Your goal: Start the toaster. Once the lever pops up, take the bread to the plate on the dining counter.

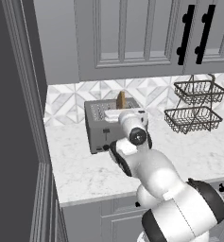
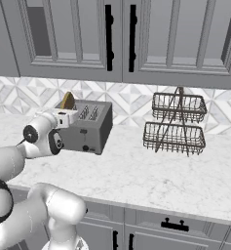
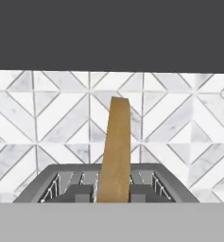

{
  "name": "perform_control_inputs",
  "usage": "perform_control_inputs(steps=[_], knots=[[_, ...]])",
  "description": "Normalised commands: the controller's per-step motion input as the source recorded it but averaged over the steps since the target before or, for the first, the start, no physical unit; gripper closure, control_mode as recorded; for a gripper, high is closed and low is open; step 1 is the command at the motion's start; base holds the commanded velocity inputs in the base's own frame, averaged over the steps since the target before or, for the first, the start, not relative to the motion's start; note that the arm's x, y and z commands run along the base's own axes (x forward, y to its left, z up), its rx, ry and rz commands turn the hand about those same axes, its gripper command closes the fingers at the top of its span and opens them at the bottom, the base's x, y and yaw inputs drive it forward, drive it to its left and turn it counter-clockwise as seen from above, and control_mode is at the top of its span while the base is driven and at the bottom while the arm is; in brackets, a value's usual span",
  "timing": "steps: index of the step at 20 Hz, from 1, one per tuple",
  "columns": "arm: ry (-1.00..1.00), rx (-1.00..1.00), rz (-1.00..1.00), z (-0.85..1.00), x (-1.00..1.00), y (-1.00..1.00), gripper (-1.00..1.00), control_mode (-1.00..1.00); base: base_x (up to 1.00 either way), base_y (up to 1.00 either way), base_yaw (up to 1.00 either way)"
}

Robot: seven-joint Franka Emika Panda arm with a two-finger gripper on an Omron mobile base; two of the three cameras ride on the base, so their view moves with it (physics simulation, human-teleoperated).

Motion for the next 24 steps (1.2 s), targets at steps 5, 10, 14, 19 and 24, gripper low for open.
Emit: perform_control_inputs(steps=[5,10,14,19,24], knots=[[0.16,-0.01,-0.05,0.81,-0.73,-0.28,1.0,-1.0,0.0,0.0,0.0],[0.28,-0.02,-0.04,0.58,-0.89,-0.3,1.0,-1.0,0.0,0.0,0.0],[0.29,-0.04,-0.04,0.19,-0.95,-0.26,1.0,-1.0,0.0,0.0,0.0],[0.2,-0.07,-0.04,0.3,-0.82,-0.08,1.0,-1.0,0.0,0.0,0.0],[0.13,-0.07,0.0,0.35,-0.78,-0.24,1.0,-1.0,0.0,0.0,0.0]])
